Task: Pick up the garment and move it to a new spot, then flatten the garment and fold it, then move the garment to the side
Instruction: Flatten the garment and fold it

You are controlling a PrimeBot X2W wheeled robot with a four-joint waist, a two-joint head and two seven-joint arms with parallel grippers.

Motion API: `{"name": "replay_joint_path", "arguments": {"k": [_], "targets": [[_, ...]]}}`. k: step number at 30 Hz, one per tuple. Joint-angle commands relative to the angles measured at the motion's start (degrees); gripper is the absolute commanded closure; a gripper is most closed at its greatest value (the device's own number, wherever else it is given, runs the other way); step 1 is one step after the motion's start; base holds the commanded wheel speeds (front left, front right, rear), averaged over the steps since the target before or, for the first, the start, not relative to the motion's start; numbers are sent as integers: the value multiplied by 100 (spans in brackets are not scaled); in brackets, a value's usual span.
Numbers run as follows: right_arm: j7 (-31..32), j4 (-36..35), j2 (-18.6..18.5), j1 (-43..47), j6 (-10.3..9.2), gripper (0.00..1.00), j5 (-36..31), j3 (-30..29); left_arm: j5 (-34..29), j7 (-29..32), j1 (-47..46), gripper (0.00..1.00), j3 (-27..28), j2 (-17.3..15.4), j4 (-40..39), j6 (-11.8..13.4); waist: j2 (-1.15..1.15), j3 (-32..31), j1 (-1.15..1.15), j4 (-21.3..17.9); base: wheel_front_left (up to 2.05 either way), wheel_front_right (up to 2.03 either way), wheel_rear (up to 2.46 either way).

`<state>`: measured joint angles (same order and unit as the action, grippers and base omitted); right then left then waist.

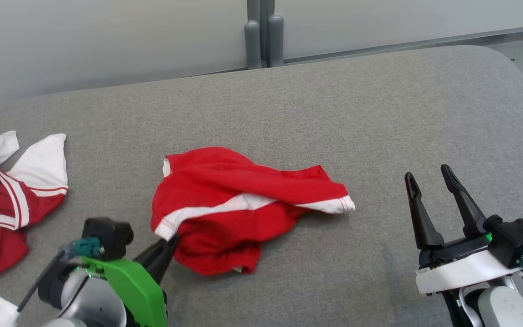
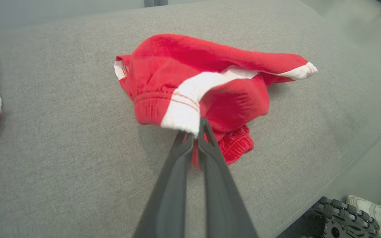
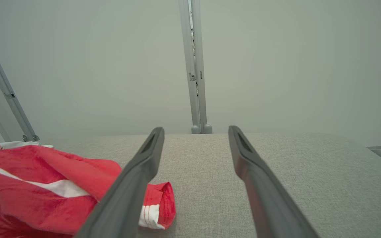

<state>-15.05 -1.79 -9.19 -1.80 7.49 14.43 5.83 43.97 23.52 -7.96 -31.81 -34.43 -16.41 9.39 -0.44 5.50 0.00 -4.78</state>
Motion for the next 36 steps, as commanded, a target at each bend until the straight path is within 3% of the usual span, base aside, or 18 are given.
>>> {"name": "replay_joint_path", "arguments": {"k": [1, 8, 10, 11, 12, 24, 36], "targets": [[-18, 15, -29, 7, 0, 0, 28, -9, 7, -60, 98, 100, -12, -20, 27, 37, 44, 1, 0, -11, 0, 0, 0], [-17, 60, -185, 93, 0, 0, -3, -24, 99, -625, 735, 98, -199, 431, 657, 132, 44, -35, 0, 47, 0, 0, 0], [-17, 75, -270, 88, 0, 0, -47, 35, 133, -776, 794, 55, -184, 540, 789, 110, 44, -45, 0, 87, 0, 0, 0], [-17, 77, -331, 82, 0, 0, -70, 83, 168, -845, 810, 18, -160, 600, 830, 109, 44, -44, 0, 110, 0, 0, 0], [-17, 89, -402, 78, 0, 0, -88, 149, 175, -894, 816, 0, -154, 643, 866, 96, 44, -43, 0, 134, 0, 0, 0], [-18, 796, -1397, -65, 0, 0, -245, 1468, 517, -1358, 881, 0, 96, 1078, 1054, 125, 44, -60, 0, 394, 0, 0, 0], [-18, 1961, -1493, -784, 0, 0, -89, 2533, 999, -1460, 625, 0, 319, 1477, 1569, 28, 44, 56, 0, 596, 0, 0, 0]]}}
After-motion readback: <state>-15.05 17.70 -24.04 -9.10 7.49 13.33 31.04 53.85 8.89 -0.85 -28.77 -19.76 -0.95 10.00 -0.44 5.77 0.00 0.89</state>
